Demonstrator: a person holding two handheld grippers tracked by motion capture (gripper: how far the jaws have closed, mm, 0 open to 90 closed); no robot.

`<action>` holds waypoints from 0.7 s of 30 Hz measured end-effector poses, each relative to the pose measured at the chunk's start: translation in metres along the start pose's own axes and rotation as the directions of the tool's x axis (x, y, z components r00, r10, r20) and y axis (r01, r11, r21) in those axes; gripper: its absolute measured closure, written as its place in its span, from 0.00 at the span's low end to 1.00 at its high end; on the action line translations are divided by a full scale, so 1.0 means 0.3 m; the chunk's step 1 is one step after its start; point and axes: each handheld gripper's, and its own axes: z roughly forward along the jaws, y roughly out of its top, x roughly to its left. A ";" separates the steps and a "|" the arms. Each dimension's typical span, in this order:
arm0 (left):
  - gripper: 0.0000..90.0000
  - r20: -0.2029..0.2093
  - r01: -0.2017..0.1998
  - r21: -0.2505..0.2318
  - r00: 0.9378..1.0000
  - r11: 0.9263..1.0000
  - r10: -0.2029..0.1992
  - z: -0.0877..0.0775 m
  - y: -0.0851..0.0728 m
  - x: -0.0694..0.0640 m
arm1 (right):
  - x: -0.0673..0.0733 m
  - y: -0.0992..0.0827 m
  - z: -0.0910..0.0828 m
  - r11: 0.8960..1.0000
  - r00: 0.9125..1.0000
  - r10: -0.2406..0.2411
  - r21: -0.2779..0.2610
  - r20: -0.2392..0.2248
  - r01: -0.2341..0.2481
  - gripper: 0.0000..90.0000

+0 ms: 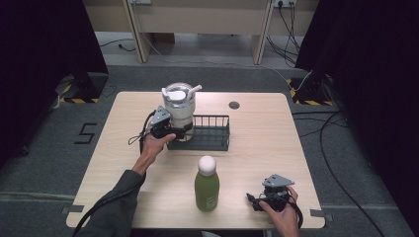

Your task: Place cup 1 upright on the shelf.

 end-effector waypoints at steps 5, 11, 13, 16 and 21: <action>0.10 0.000 -0.012 -0.001 1.000 1.000 0.012 -0.001 0.000 0.002 | 0.000 0.000 0.000 1.000 1.000 0.000 0.000 0.000 0.000 0.11; 0.10 0.001 0.025 -0.006 1.000 1.000 -0.025 -0.003 -0.005 -0.008 | 0.000 0.000 0.000 1.000 1.000 0.000 0.000 0.000 0.000 0.11; 0.10 0.002 0.026 -0.008 1.000 1.000 -0.026 -0.004 -0.007 -0.008 | 0.000 0.000 0.000 1.000 1.000 0.000 0.000 0.000 0.000 0.11; 0.10 0.003 -0.035 -0.009 0.999 0.999 0.035 -0.007 -0.009 0.006 | 0.000 0.000 0.000 1.000 1.000 0.000 0.000 0.000 0.000 0.11; 0.11 0.004 0.018 -0.007 1.000 1.000 -0.018 -0.013 -0.014 -0.007 | 0.000 0.000 0.000 1.000 1.000 0.000 0.000 0.000 0.000 0.11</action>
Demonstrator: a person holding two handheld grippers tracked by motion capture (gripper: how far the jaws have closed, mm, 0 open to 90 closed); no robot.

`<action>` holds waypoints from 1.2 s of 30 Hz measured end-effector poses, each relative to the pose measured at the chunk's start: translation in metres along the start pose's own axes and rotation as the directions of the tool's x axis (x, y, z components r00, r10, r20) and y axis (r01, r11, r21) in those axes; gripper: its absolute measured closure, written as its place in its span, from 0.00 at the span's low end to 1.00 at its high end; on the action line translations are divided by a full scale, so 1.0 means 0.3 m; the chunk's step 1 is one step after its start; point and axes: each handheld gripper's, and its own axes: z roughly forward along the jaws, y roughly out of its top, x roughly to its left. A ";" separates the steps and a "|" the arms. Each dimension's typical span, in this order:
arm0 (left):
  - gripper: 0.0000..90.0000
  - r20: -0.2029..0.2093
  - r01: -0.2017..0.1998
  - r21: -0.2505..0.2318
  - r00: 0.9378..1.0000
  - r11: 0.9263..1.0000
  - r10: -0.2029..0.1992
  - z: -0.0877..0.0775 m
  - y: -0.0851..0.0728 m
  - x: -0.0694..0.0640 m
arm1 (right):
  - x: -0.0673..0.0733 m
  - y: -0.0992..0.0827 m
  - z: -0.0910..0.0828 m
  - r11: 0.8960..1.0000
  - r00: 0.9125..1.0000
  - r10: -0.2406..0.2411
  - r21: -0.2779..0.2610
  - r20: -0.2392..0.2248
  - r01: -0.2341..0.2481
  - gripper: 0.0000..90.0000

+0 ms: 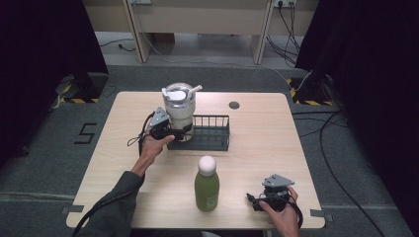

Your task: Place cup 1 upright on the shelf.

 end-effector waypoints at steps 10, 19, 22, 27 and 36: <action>0.11 -0.004 -0.056 0.001 0.998 0.998 0.056 -0.018 -0.005 0.005 | 0.000 0.000 0.000 1.000 1.000 0.000 0.000 0.000 0.000 0.11; 0.11 0.007 -0.008 0.004 1.000 1.000 0.008 -0.025 -0.014 -0.002 | 0.001 0.000 0.001 1.000 1.000 0.007 0.001 -0.003 -0.007 0.11; 0.11 0.005 -0.009 0.000 1.000 1.000 0.009 -0.028 -0.018 -0.005 | 0.001 0.001 0.001 1.000 1.000 0.007 0.000 -0.004 -0.007 0.11; 0.11 -0.002 -0.015 0.004 1.000 1.000 0.015 -0.036 -0.022 -0.008 | 0.001 0.001 0.001 1.000 1.000 0.007 0.000 -0.004 -0.007 0.11; 0.12 -0.006 -0.026 0.015 1.000 1.000 0.026 -0.061 -0.042 -0.010 | 0.001 0.001 0.001 1.000 1.000 0.006 0.000 -0.004 -0.006 0.11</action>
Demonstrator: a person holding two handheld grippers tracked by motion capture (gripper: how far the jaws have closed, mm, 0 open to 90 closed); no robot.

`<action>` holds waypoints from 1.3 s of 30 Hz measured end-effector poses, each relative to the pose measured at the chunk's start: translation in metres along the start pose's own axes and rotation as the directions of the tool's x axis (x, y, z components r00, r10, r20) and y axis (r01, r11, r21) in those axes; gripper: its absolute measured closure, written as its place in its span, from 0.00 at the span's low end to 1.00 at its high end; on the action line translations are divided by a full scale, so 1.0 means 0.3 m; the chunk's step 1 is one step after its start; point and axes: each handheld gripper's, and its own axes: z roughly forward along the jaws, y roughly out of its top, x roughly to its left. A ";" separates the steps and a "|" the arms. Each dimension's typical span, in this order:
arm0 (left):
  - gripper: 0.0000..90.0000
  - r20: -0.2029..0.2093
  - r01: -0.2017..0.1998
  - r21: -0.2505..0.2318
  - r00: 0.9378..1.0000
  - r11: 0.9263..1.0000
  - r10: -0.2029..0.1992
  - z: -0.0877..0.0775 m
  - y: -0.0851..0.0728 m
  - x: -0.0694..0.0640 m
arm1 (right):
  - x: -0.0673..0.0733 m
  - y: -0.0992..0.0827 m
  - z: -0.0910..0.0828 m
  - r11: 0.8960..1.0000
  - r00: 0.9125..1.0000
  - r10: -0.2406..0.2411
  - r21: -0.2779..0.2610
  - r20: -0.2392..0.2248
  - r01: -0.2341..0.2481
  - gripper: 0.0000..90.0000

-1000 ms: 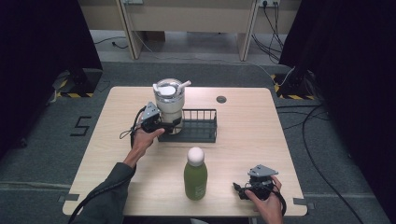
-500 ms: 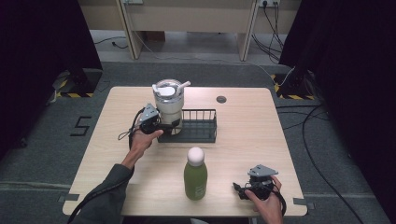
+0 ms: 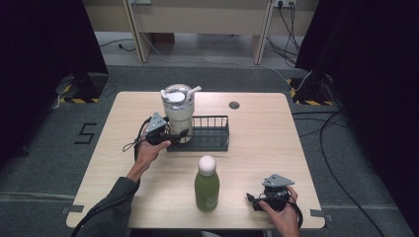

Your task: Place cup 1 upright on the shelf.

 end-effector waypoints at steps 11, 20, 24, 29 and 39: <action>0.15 0.015 0.023 -0.004 1.000 1.000 -0.023 -0.041 0.006 0.004 | -0.001 0.000 0.000 1.000 1.000 -0.002 0.000 0.001 0.002 0.11; 0.16 0.019 0.014 -0.004 1.000 1.000 -0.014 -0.073 0.014 -0.006 | -0.001 0.001 0.001 1.000 1.000 -0.005 -0.001 0.000 0.005 0.11; 0.16 0.021 0.022 0.001 1.000 1.000 -0.022 -0.085 0.016 -0.010 | -0.001 0.001 0.001 1.000 1.000 -0.005 -0.001 0.000 0.005 0.11; 0.16 0.025 0.045 0.006 0.999 0.999 -0.045 -0.099 0.017 -0.013 | -0.001 0.001 0.001 1.000 1.000 -0.004 -0.001 0.000 0.004 0.11; 0.16 0.041 0.062 0.029 0.997 0.998 -0.063 -0.140 0.017 -0.019 | 0.000 0.001 0.001 1.000 1.000 -0.002 -0.001 -0.001 0.002 0.11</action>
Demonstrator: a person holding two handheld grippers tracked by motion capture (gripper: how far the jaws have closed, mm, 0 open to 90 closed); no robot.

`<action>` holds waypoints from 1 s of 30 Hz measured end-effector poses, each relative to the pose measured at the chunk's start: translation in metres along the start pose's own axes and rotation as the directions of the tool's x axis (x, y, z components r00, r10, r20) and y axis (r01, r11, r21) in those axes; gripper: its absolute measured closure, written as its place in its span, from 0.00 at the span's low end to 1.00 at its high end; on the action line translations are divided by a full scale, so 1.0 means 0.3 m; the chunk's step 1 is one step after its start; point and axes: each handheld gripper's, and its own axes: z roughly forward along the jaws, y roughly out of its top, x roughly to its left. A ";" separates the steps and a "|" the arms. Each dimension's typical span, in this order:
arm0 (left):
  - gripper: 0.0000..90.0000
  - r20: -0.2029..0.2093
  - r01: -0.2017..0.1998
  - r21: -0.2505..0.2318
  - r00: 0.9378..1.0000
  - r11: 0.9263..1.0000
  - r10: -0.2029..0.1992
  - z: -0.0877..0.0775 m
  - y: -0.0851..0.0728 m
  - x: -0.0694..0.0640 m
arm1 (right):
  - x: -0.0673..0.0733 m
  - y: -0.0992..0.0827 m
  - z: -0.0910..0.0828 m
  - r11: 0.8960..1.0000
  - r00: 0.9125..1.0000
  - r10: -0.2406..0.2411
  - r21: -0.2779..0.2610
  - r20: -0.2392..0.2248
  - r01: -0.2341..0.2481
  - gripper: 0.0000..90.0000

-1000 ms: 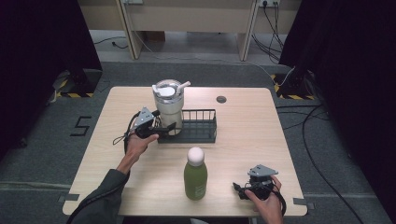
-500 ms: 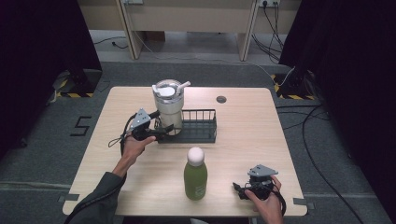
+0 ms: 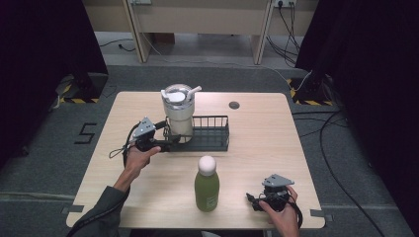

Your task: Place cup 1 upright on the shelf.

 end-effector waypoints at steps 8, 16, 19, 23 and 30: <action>0.16 0.013 0.006 0.004 1.000 1.000 -0.006 -0.038 -0.005 -0.004 | 0.002 0.000 0.001 1.000 1.000 0.004 0.000 0.000 -0.004 0.11; 0.16 0.011 -0.002 0.006 1.000 1.000 0.002 -0.090 0.010 0.004 | 0.002 0.001 0.001 1.000 1.000 0.004 0.000 0.000 -0.004 0.10; 0.16 0.013 0.000 0.006 1.000 1.000 0.000 -0.099 0.008 -0.001 | 0.002 0.001 0.001 1.000 1.000 0.004 0.000 0.000 -0.004 0.10; 0.16 0.015 -0.001 0.012 1.000 1.000 0.001 -0.109 0.005 -0.007 | 0.002 0.001 0.002 1.000 1.000 0.004 0.000 0.001 -0.004 0.10; 0.16 0.019 0.003 0.009 1.000 1.000 -0.003 -0.127 0.000 -0.017 | 0.003 0.001 0.002 1.000 1.000 0.004 0.000 0.000 -0.004 0.10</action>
